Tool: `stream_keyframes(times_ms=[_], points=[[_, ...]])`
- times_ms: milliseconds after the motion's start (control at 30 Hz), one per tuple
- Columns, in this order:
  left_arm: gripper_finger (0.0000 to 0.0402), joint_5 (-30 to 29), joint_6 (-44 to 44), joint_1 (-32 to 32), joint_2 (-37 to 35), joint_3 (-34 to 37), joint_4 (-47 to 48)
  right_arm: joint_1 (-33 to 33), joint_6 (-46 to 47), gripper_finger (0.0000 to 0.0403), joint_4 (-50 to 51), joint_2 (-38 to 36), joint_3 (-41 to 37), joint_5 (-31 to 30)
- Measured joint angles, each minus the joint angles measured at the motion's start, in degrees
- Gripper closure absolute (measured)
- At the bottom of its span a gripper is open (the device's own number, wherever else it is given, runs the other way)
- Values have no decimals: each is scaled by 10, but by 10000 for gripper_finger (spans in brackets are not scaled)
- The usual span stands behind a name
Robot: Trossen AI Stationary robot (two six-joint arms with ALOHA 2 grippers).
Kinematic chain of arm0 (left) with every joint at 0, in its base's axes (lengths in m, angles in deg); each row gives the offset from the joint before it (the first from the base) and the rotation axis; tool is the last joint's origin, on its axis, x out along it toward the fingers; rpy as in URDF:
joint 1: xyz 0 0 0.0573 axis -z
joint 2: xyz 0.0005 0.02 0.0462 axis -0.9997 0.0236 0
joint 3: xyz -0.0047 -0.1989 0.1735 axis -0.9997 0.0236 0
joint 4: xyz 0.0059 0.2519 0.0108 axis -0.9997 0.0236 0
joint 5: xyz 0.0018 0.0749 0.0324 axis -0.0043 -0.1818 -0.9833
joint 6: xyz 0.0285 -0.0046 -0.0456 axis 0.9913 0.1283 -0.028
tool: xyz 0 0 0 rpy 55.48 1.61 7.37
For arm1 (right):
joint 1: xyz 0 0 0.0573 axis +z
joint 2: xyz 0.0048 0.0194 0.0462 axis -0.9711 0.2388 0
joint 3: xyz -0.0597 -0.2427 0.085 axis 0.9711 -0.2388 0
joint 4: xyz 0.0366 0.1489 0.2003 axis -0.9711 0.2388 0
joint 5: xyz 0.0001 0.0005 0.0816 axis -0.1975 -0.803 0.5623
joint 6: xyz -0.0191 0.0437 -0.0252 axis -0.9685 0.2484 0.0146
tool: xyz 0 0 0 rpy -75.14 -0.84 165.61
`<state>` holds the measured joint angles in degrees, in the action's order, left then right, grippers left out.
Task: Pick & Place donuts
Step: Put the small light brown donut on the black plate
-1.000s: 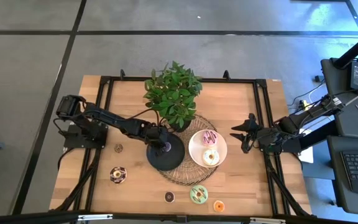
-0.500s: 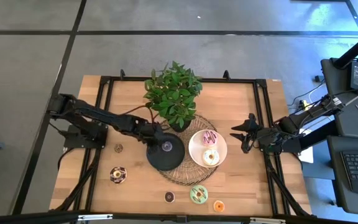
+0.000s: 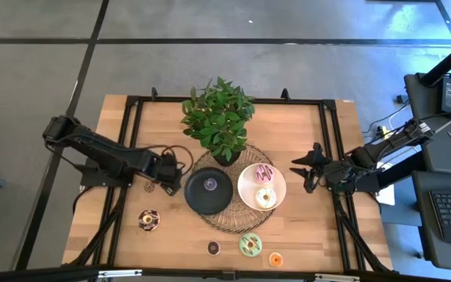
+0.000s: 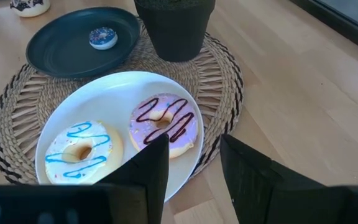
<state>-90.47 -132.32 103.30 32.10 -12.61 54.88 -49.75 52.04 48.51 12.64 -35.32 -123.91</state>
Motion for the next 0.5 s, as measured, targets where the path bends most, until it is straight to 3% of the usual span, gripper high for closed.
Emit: stream_keyframes(times_ms=[133, 500], points=[[244, -4, -72, 28, -1, 15, 61, 0, 0, 257, 0, 1, 0, 0], [221, 28, -159, 79, 0, 60, 82, 0, 1, 257, -1, 1, 0, -15]])
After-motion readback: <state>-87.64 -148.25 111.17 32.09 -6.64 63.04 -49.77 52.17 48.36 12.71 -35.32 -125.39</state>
